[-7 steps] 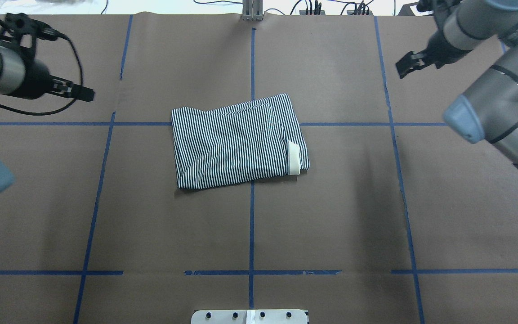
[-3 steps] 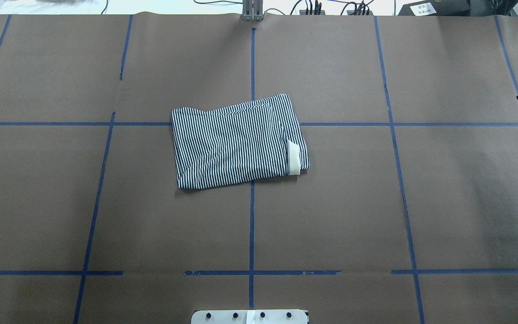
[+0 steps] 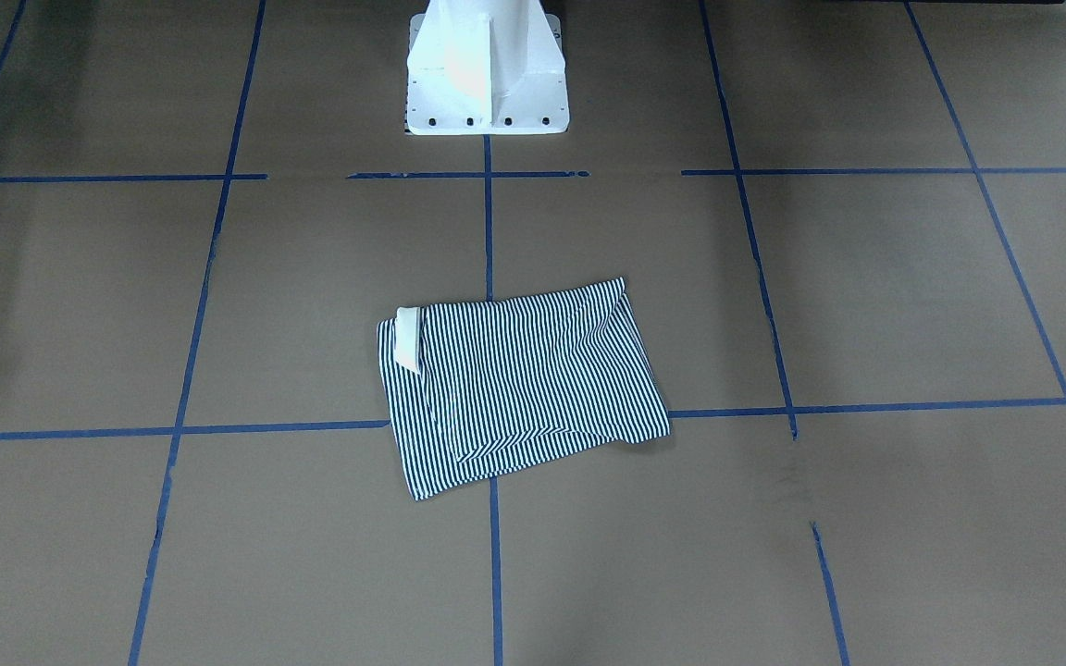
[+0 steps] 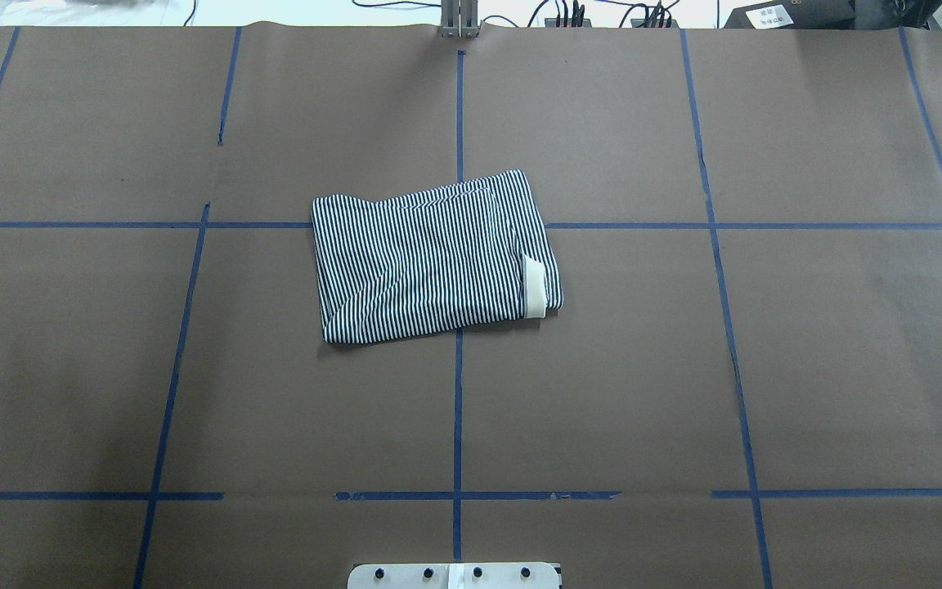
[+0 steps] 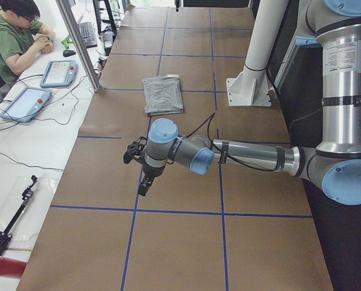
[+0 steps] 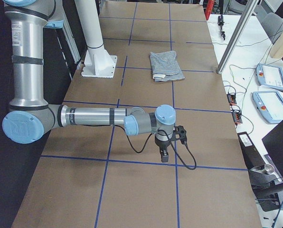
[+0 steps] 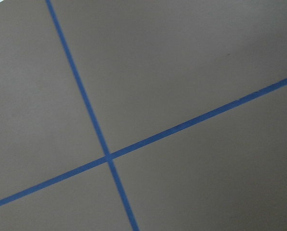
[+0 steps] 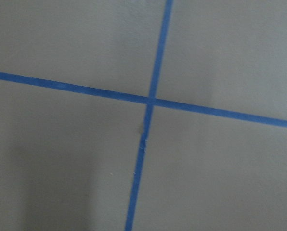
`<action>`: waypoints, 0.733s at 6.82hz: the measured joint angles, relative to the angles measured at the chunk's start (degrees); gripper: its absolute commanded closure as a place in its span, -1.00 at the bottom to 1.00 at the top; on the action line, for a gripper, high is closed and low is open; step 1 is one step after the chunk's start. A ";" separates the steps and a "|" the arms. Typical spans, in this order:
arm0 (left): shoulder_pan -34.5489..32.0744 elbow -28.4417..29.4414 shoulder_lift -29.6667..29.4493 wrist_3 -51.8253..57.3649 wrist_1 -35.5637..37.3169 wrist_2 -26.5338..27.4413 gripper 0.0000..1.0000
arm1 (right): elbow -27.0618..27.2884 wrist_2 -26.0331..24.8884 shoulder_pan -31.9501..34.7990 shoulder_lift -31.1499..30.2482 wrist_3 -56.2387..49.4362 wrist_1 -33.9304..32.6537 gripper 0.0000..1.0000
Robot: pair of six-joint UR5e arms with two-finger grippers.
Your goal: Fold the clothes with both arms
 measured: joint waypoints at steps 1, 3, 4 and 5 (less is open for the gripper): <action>-3.59 1.61 0.13 3.21 2.25 -3.45 -1.00 | 0.06 0.02 2.99 -0.24 -0.09 -2.77 -1.00; -7.67 3.61 0.15 7.09 10.66 -9.31 -1.00 | 4.34 0.39 6.82 -0.97 0.09 -8.76 -1.00; -8.24 3.68 0.44 7.68 12.42 -10.07 -1.00 | 5.90 1.09 7.13 -1.38 0.32 -9.90 -1.00; -8.37 3.68 0.38 7.84 13.13 -10.33 -1.00 | 6.54 2.16 6.91 -1.54 0.40 -10.36 -1.00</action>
